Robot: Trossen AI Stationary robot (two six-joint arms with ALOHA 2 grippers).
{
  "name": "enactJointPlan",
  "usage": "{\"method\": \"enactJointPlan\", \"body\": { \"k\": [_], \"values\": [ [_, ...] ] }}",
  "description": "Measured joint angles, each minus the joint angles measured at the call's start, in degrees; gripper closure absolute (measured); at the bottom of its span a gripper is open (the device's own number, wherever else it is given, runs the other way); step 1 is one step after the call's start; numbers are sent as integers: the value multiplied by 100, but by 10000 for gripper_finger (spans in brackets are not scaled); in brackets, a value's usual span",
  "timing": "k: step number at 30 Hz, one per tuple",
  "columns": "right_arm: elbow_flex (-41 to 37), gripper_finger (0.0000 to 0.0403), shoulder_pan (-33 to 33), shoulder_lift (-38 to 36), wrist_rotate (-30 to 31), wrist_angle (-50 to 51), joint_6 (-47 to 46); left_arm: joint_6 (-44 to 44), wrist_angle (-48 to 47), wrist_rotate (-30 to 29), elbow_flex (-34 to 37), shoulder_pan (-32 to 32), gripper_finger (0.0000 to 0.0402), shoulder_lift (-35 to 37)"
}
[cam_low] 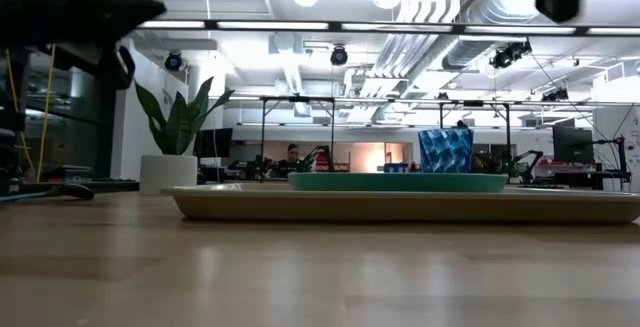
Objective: Pick and place plate/cup/fork/spoon on tray
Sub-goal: Put the blue spoon to the left side of the blue plate on the gray tray
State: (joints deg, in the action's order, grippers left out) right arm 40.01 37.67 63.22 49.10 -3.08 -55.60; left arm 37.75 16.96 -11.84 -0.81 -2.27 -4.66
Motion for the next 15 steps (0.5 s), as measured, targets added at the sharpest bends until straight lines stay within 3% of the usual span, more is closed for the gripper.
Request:
{"method": "enactJointPlan", "body": {
  "k": [3, 7, 11, 15],
  "values": [
    [0, 403, -177, 9, -100, -1184, 1349, 497, 348, -37, -1, 3, 401, 1],
    [0, 403, -446, 11, -733, -2383, 2545, 501, 572, -329, -1, 3, 401, 1],
    [2, 403, -715, 11, -1443, -3040, 3062, 525, 580, -421, -1, 3, 401, 1],
    [4, 403, -891, 13, -1577, -3073, 3103, 554, 554, -385, 0, 3, 401, 1]
  ]
}}
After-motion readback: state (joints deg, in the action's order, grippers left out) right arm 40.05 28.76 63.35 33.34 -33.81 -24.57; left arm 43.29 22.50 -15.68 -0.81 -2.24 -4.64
